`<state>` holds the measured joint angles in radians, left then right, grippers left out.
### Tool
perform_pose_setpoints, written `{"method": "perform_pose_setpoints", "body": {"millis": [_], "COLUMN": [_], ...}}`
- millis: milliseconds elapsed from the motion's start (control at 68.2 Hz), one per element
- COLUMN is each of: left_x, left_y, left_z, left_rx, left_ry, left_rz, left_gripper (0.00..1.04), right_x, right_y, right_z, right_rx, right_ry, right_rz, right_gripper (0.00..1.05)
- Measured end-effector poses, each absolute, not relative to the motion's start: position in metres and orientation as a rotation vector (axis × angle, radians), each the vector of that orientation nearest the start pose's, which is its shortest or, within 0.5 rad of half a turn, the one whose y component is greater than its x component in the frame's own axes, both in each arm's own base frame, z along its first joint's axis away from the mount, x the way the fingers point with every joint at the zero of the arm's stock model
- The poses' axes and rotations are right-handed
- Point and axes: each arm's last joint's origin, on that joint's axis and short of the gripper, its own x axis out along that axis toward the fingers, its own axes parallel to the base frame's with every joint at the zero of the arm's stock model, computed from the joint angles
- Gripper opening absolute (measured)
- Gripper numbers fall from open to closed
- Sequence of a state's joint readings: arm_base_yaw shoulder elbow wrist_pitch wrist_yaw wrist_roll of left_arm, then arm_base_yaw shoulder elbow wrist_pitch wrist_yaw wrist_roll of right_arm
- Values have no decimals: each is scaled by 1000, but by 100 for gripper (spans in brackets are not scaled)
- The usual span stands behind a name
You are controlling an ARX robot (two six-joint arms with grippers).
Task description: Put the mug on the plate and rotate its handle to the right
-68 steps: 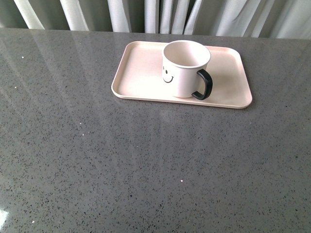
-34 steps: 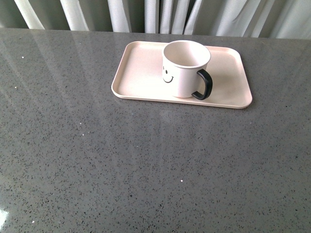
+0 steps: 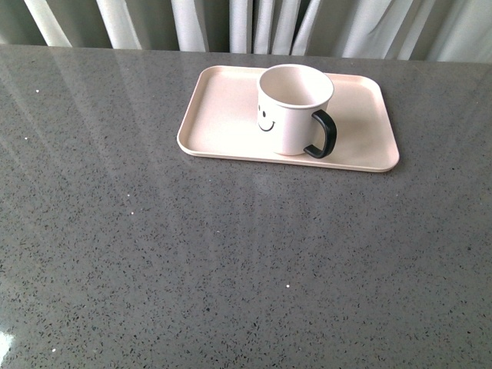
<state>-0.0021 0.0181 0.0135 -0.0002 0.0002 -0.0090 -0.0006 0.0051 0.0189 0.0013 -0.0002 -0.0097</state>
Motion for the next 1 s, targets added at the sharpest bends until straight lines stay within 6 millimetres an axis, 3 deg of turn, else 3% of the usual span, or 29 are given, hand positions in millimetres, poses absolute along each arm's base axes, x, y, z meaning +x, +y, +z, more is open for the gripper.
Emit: {"method": "perform_pose_setpoints", "body": {"millis": [205, 499, 646, 690, 734, 778, 822, 998], "left_x": [98, 98, 98, 98, 98, 98, 98, 98], "left_y": [0, 0, 0, 0, 0, 0, 0, 0], "left_z": [167, 167, 167, 167, 167, 167, 167, 167], "left_rx": [-10, -9, -9, -9, -7, -7, -7, -7], "left_ry": [3, 3, 2, 2, 2, 2, 2, 2], "left_rz": [-2, -2, -2, 0, -2, -3, -3, -3], "left_gripper": [2, 61, 86, 95, 97, 95, 95, 95], "right_x": [97, 97, 97, 98, 101, 111, 123, 185], "right_y": [0, 0, 0, 0, -1, -3, -5, -19], "right_z": [170, 170, 170, 169, 171, 175, 180, 197], "right_rx": [-10, -10, -12, -69, -76, -80, -107, -208], "right_ry": [-15, -15, -11, 174, 365, 500, 522, 482], "right_rz": [-1, -1, 5, 140, 253, 374, 412, 365], "right_gripper": [96, 96, 96, 96, 96, 96, 96, 96]}}
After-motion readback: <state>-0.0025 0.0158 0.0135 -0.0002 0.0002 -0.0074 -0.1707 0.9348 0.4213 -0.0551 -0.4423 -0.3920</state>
